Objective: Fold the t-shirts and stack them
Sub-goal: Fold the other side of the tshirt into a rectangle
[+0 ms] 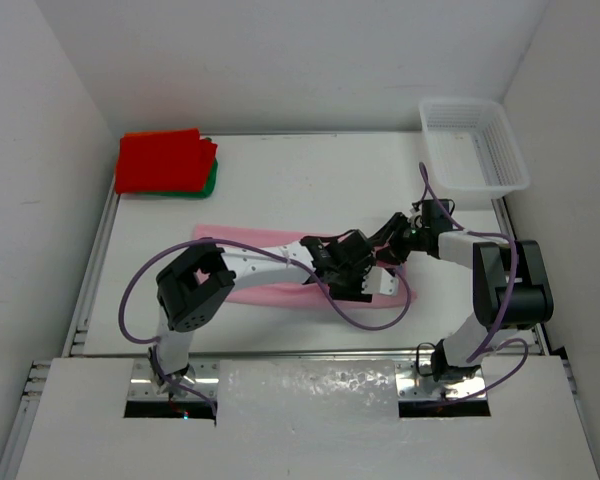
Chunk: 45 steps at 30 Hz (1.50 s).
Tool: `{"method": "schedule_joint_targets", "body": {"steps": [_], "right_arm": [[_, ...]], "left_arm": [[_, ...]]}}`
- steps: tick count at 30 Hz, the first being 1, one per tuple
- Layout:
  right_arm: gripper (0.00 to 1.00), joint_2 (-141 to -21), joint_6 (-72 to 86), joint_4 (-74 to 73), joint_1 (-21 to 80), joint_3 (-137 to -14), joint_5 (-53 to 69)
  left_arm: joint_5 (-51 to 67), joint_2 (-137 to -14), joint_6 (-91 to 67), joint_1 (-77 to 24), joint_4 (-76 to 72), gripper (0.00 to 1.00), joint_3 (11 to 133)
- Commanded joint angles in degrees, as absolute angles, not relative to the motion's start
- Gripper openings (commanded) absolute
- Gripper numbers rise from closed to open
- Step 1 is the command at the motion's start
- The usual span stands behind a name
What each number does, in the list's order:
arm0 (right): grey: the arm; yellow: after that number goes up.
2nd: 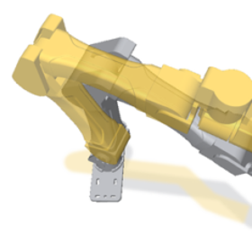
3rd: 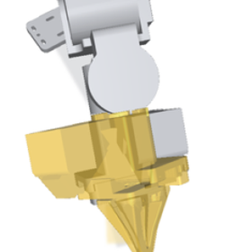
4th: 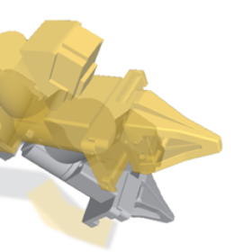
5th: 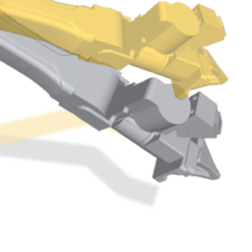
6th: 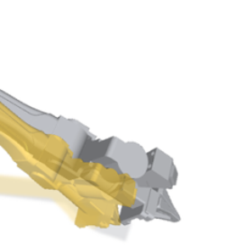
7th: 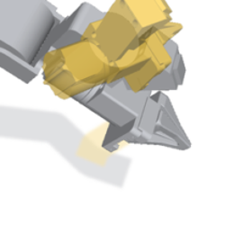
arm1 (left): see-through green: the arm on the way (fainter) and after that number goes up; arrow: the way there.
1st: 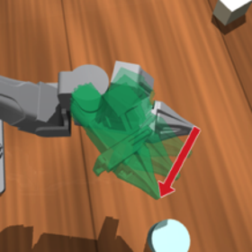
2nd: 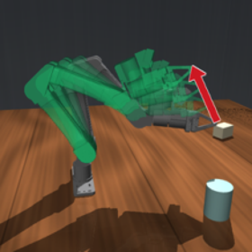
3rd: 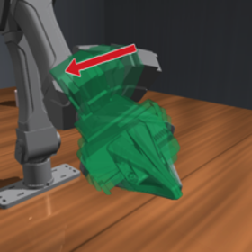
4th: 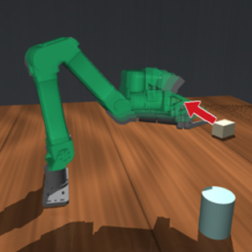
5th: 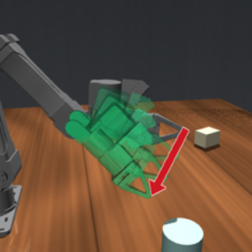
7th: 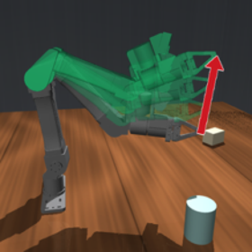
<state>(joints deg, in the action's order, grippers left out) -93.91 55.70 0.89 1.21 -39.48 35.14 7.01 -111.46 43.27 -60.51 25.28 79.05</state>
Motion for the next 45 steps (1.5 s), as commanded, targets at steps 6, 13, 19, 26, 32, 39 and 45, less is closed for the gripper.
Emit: {"method": "schedule_joint_targets", "body": {"steps": [6, 13, 19, 26, 32, 39, 45], "right_arm": [[0.47, -93.1, 55.2, 1.3, 0.9, -40.6, 35.2], [0.47, -92.2, 54.9, 1.4, 0.8, -39.6, 35.0], [0.47, -91.1, 54.1, 0.4, 0.4, -39.1, 34.7], [0.47, -87.5, 50.9, -2.8, 0.2, -39.5, 32.6], [0.43, -83.2, 40.4, -13.1, 0.2, -44.1, 24.9], [0.06, -77.9, 24.4, -20.7, 0.2, -45.4, 19.1], [0.33, -80.2, 19.7, -21.8, 5.5, -46.1, 14.1]], "left_arm": [[10.5, -111.3, 44.5, -61.4, 23.8, 0.51, 77.7], [1.2, -111.8, 40.5, -61.4, 17.3, 0.21, 77.3], [-1.5, -111.4, 38.8, -60.6, 16.7, 0.0, 76.5], [-4.7, -112.3, 33.4, -55.7, 16.6, 0.0, 77.6], [-5.7, -113.8, 29.4, -51.8, 18.1, 0.0, 80.9], [-5.7, -115.9, 27.8, -51.7, 19.5, 0.0, 82.3], [-3.6, -115.9, 27.0, -51.7, 20.1, 0.09, 83.1]]}}
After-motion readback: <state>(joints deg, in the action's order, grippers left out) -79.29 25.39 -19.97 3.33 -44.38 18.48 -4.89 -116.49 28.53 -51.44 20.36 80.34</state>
